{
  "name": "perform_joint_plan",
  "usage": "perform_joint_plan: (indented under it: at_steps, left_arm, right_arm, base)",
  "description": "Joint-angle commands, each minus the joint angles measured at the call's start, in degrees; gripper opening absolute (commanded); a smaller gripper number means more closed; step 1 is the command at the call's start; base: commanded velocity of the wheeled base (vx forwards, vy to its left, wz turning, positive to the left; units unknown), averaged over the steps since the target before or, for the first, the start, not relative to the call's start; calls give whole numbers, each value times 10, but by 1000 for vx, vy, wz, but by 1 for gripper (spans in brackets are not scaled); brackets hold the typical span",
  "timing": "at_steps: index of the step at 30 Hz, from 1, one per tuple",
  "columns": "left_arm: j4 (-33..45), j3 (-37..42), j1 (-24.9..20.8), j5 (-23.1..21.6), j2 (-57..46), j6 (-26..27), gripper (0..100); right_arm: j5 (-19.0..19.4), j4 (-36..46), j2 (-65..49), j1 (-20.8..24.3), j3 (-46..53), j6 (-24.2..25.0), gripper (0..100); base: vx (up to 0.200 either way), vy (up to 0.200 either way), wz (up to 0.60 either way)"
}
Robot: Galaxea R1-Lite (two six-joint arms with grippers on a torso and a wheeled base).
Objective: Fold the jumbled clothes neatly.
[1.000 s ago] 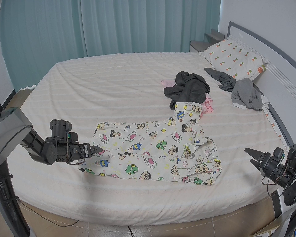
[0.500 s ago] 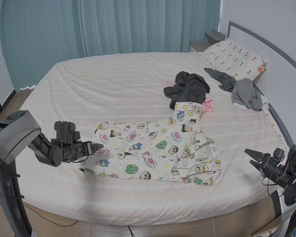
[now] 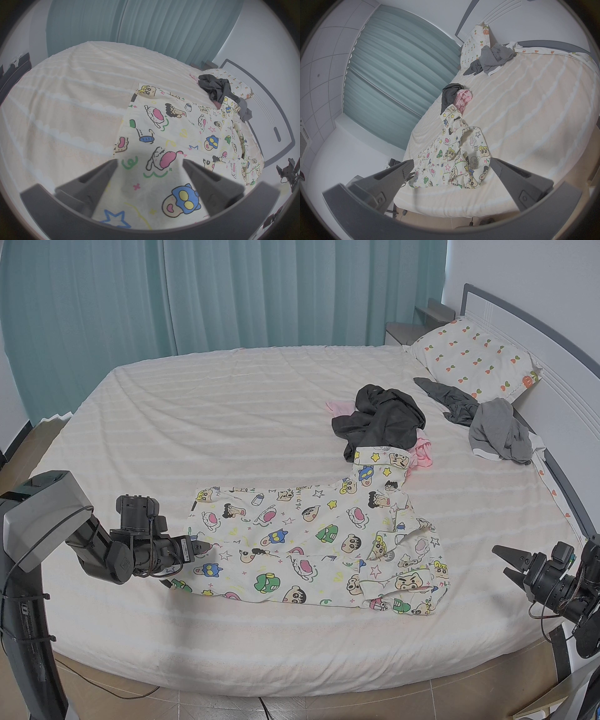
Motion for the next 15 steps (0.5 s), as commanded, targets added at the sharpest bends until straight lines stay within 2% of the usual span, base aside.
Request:
perform_joint_plan:
  at_steps: [1,15]
  left_arm:
    - [1,0,-1,0,5,0,0]
    - [17,41,9,1,-48,-1,0]
  right_arm:
    - [0,0,0,4,10,0,100]
    - [-1,0,-5,6,10,0,100]
  base:
    - [0,0,0]
    - [0,0,0]
